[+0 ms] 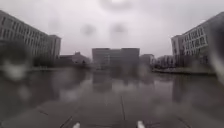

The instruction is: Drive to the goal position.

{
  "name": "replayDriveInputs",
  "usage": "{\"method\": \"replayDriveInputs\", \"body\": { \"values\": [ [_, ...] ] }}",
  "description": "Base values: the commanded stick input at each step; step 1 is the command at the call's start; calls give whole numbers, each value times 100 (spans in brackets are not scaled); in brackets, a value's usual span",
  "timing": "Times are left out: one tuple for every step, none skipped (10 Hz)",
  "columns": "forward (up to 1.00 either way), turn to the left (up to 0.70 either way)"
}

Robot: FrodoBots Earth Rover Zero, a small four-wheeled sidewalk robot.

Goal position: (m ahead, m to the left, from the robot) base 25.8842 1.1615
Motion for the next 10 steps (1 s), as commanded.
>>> {"method": "replayDriveInputs", "body": {
  "values": [
    [70,0],
    [70,0],
    [70,0],
    [70,0],
    [70,0],
    [70,0],
    [70,0],
    [70,0],
    [70,0],
    [70,0]
  ]
}}
